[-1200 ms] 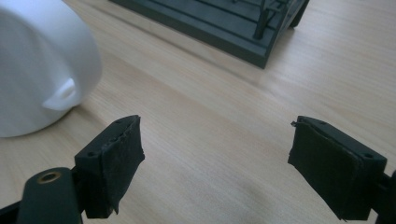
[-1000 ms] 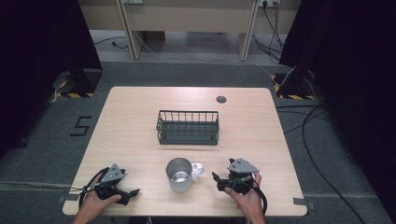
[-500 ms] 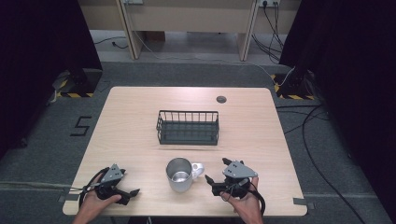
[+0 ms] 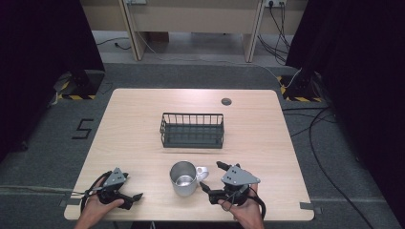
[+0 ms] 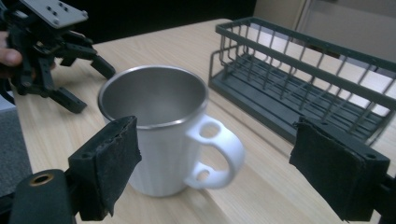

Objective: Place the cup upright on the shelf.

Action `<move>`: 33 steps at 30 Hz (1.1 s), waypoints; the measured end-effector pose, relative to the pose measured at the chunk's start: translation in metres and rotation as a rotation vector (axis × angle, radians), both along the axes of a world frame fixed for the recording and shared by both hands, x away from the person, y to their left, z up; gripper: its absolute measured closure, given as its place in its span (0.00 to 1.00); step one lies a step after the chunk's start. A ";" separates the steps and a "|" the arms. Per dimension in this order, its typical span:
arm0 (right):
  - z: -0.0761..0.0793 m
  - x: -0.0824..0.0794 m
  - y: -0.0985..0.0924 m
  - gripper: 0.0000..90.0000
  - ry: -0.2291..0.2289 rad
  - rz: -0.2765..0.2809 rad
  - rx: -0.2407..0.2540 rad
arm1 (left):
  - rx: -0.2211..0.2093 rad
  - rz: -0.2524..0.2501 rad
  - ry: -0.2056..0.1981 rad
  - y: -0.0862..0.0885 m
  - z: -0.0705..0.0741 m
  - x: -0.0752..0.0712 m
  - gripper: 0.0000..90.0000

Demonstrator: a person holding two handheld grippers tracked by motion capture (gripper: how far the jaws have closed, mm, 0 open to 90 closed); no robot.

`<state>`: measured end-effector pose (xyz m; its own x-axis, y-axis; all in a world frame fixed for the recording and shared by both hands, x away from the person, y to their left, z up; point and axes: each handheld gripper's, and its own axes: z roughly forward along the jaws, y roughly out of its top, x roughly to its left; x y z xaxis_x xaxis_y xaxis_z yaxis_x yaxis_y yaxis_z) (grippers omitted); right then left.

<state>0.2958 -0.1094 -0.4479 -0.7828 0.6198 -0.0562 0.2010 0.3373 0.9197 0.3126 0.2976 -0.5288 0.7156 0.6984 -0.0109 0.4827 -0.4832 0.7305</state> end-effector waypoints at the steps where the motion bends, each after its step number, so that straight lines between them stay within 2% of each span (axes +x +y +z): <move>1: 0.000 0.000 0.002 0.17 -0.002 0.012 0.003 | 0.000 0.000 0.000 0.000 0.000 0.000 0.00; 8: 0.001 0.001 0.015 0.17 -0.008 0.068 0.020 | 0.000 0.000 0.000 0.000 0.000 0.000 0.00; 18: -0.005 0.008 0.033 0.17 -0.004 0.122 0.012 | 0.000 0.000 0.000 0.000 0.000 0.000 0.00; 29: -0.016 0.020 0.039 0.17 0.015 0.194 0.034 | 0.000 0.000 0.000 0.000 0.000 0.000 0.00; 33: -0.018 0.023 0.040 0.17 0.017 0.196 0.048 | 0.000 0.000 0.000 0.000 0.000 0.000 0.00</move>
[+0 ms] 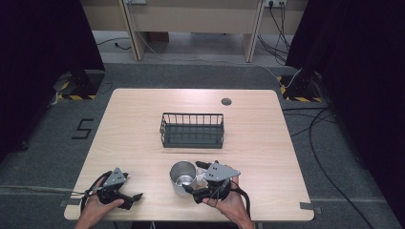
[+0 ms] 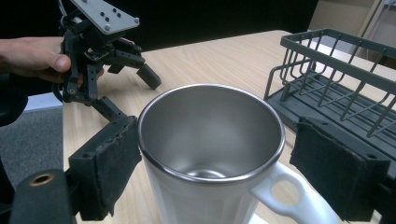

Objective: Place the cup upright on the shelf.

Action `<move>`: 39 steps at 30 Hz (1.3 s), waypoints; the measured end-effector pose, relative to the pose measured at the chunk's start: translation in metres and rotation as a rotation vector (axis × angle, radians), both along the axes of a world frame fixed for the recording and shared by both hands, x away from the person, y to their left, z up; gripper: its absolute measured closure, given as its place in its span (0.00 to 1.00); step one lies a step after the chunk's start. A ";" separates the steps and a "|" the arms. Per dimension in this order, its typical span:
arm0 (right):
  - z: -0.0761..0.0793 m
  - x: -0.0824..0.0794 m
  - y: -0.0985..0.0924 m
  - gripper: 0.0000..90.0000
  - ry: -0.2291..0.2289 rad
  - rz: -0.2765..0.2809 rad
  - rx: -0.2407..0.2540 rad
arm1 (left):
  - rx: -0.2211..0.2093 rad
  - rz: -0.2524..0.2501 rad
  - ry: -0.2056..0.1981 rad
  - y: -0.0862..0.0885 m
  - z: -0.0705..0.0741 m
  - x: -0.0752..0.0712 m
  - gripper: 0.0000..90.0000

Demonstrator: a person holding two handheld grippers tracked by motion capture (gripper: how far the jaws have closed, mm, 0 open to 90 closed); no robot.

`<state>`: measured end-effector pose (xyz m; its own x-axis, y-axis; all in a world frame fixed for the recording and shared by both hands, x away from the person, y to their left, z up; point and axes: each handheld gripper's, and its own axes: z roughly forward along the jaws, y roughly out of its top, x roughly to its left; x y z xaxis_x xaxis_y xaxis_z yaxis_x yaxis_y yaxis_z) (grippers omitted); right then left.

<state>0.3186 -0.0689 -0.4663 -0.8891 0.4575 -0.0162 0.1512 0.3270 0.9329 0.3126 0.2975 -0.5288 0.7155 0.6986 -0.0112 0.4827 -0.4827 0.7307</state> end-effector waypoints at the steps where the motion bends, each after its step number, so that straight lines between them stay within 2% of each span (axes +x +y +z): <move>1: 0.000 0.000 0.001 0.17 -0.001 0.005 0.000 | 0.000 0.000 0.000 0.000 0.000 0.000 0.00; 14: -0.001 0.012 0.024 0.06 0.007 0.017 -0.013 | 0.000 0.000 -0.001 0.000 0.000 0.000 0.00; 21: -0.005 0.016 0.029 0.05 0.029 0.020 -0.019 | 0.000 0.000 0.000 0.000 0.000 0.000 0.00; 39: -0.011 0.020 0.041 0.06 0.047 0.009 -0.065 | 0.000 0.000 0.000 0.000 0.000 0.000 0.00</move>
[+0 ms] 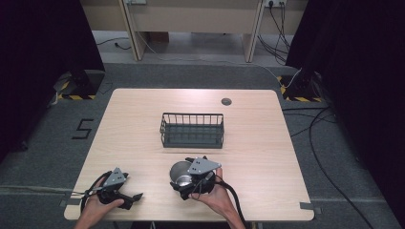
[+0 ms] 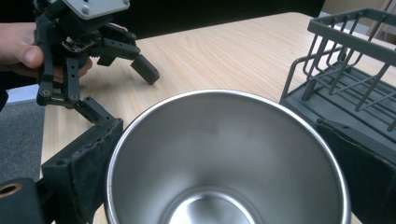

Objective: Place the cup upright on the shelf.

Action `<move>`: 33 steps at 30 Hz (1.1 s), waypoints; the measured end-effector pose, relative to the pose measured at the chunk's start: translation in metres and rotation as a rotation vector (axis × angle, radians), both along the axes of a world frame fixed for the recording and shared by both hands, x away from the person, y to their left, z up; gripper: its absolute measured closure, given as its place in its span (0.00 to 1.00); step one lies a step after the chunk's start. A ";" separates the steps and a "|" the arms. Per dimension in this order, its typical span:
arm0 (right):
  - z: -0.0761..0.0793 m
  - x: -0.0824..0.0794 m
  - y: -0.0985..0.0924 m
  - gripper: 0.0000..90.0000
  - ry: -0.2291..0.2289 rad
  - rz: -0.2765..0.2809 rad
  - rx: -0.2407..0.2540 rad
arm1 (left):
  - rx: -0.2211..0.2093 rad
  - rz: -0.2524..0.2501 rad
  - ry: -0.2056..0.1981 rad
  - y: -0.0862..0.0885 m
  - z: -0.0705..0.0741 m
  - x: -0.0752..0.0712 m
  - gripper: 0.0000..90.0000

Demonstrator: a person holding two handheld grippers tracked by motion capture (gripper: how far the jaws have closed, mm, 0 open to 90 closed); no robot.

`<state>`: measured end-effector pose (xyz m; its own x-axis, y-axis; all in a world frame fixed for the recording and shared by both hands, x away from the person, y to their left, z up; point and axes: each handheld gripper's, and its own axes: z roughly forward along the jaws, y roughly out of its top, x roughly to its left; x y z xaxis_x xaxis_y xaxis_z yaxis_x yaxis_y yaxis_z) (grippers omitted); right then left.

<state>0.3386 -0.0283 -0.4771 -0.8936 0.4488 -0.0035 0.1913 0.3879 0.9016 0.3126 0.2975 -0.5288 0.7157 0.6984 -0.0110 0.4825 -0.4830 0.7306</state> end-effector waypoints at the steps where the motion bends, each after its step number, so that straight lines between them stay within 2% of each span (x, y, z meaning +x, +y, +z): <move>1: 0.000 0.000 0.001 0.06 -0.005 -0.001 -0.003 | 0.000 0.001 -0.001 0.000 0.000 0.000 0.00; 8: -0.001 0.000 0.001 0.07 -0.010 -0.008 0.005 | 0.000 0.000 0.000 0.000 0.000 0.000 0.00; 15: 0.001 -0.001 0.001 0.07 -0.024 -0.054 0.008 | 0.000 0.000 0.000 0.000 0.000 0.000 0.00; 23: 0.019 0.000 -0.008 0.07 -0.026 -0.109 0.040 | 0.000 0.000 0.000 0.000 0.000 0.000 0.00; 29: 0.033 0.011 -0.012 0.07 -0.010 -0.139 0.021 | 0.000 0.001 -0.001 0.000 0.000 0.000 0.00; 33: 0.044 0.021 -0.015 0.07 -0.005 -0.154 0.025 | 0.000 0.000 0.000 0.000 0.000 0.000 0.00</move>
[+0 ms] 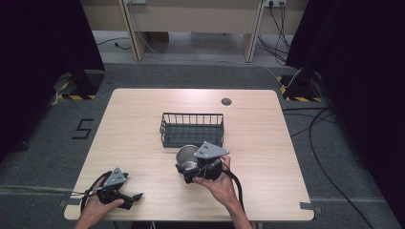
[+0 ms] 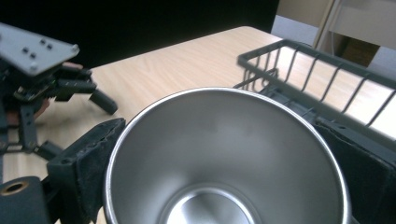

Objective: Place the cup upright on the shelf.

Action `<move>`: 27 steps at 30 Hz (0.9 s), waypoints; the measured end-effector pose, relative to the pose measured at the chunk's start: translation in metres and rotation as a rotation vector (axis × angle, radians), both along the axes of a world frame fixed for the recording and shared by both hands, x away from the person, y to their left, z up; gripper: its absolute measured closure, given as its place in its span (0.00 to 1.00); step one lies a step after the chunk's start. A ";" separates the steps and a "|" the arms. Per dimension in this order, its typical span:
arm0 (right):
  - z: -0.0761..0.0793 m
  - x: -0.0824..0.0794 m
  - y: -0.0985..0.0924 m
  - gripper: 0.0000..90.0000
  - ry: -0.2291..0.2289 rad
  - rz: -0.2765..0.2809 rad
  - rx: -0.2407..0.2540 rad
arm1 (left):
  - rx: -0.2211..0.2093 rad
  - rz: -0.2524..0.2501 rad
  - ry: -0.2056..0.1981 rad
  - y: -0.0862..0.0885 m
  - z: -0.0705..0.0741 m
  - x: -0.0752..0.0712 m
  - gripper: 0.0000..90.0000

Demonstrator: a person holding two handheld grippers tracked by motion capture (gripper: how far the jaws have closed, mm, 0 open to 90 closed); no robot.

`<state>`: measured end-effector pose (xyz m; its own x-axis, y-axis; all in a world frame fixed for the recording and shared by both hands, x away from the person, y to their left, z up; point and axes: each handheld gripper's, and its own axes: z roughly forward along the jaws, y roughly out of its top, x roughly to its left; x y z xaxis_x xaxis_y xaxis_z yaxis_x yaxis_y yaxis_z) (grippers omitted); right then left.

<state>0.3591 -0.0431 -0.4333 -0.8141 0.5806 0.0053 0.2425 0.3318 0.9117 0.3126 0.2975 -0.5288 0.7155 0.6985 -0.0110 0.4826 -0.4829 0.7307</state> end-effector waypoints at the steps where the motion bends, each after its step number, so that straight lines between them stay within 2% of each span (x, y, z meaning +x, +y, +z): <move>1: 0.003 0.003 -0.001 0.07 0.005 -0.005 0.006 | 0.000 0.001 -0.001 0.000 0.000 0.000 0.00; 11: 0.040 0.028 0.001 0.07 0.003 -0.051 -0.019 | -0.002 0.001 -0.002 0.000 0.000 0.000 0.00; 16: 0.058 0.042 0.004 0.07 -0.015 -0.075 -0.029 | -0.002 0.001 0.000 0.000 0.000 0.000 0.00; 23: 0.077 0.063 0.007 0.07 -0.021 -0.109 -0.024 | 0.000 0.000 0.001 0.000 0.000 0.000 0.00; 27: 0.082 0.076 0.011 0.07 -0.020 -0.130 -0.031 | 0.000 0.001 0.001 0.000 0.000 0.000 0.00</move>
